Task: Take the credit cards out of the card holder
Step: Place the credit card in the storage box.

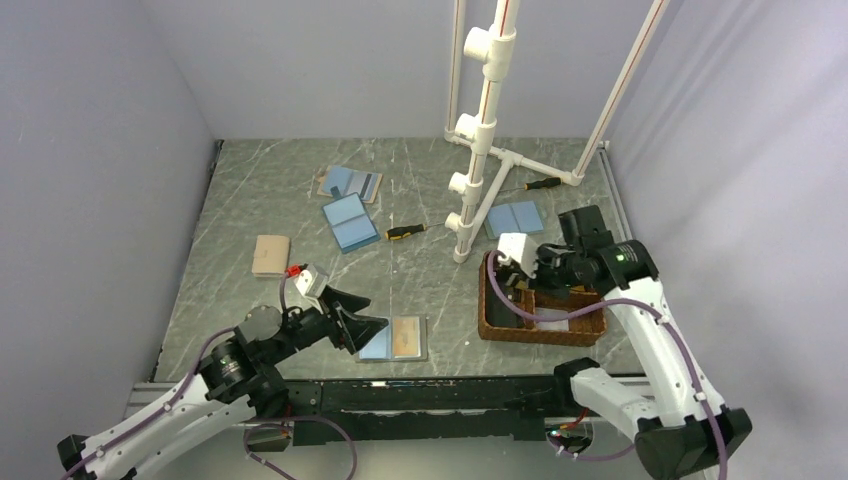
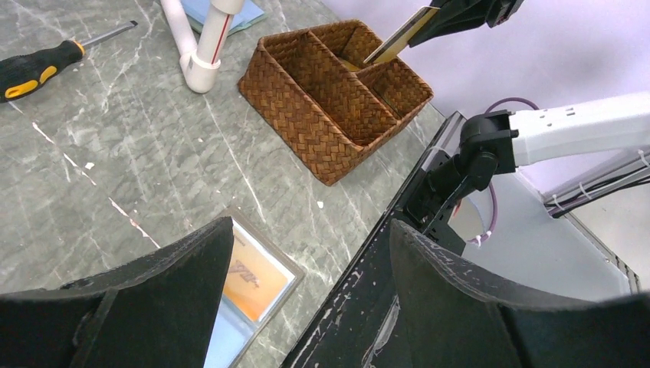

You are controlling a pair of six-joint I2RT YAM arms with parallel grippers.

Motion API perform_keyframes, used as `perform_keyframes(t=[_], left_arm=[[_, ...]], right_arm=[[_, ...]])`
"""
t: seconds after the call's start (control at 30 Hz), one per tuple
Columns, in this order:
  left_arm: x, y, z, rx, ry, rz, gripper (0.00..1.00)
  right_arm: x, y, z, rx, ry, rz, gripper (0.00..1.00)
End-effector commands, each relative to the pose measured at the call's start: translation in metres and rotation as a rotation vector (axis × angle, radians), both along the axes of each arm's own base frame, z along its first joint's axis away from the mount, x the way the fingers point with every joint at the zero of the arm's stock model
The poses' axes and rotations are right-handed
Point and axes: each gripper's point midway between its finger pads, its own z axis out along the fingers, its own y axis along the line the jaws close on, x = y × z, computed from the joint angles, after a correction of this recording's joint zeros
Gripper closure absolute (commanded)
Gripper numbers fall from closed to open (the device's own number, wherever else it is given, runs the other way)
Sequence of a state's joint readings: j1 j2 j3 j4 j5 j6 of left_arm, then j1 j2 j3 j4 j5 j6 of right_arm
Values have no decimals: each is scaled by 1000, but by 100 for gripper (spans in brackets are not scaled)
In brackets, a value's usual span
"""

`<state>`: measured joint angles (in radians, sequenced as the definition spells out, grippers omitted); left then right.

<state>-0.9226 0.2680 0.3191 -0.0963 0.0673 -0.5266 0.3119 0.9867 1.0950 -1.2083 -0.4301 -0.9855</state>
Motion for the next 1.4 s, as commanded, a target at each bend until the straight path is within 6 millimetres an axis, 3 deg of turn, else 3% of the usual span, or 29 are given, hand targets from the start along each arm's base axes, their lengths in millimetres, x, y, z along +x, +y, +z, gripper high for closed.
perform_keyframes(t=[0.0, 0.23, 0.47, 0.6, 0.67, 0.77, 0.97, 1.13, 1.37], left_arm=[[3, 2, -2, 3, -11, 18, 21], [3, 0, -3, 4, -14, 10, 21], [3, 0, -7, -15, -8, 14, 21], [4, -1, -7, -17, -12, 16, 21], [4, -1, -8, -13, -12, 17, 20], [5, -2, -10, -11, -12, 16, 20], [5, -4, -11, -9, -12, 9, 19], [3, -3, -13, -5, -3, 4, 20], [0, 1, -11, -19, -3, 9, 19]], right_arm=[[21, -80, -12, -200, -82, -332, 100], [53, -158, -35, -298, -121, -686, 100], [88, -186, -47, -313, -204, -901, 97], [96, -191, -66, -324, -187, -969, 97], [95, -189, -75, -331, -171, -988, 94], [91, -173, -87, -307, -127, -960, 82], [79, -121, -93, -149, 36, -833, 43], [65, -80, -78, 11, 164, -691, 42], [60, -62, -52, 100, 154, -600, 42]])
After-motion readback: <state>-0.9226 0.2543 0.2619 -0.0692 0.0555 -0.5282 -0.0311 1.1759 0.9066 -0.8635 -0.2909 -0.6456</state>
